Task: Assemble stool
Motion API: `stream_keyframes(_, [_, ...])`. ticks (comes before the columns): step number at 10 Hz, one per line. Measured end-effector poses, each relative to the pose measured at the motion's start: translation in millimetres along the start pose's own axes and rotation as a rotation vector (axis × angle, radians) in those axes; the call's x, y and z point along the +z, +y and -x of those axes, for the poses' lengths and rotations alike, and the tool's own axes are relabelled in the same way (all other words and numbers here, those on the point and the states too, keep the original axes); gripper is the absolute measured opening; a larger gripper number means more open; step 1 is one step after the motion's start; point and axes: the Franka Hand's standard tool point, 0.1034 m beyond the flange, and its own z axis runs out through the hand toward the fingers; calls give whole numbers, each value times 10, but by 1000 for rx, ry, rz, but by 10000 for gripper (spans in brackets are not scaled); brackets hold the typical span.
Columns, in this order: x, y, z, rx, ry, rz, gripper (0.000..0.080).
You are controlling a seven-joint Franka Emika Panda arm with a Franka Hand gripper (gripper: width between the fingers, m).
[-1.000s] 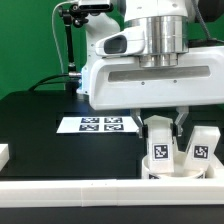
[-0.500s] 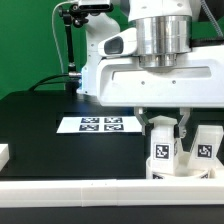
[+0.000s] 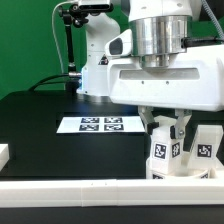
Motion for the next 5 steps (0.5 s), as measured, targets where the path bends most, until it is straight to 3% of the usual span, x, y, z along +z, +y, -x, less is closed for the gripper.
stream_keyframes(5, [16,-54,70,536,-18,-41,338])
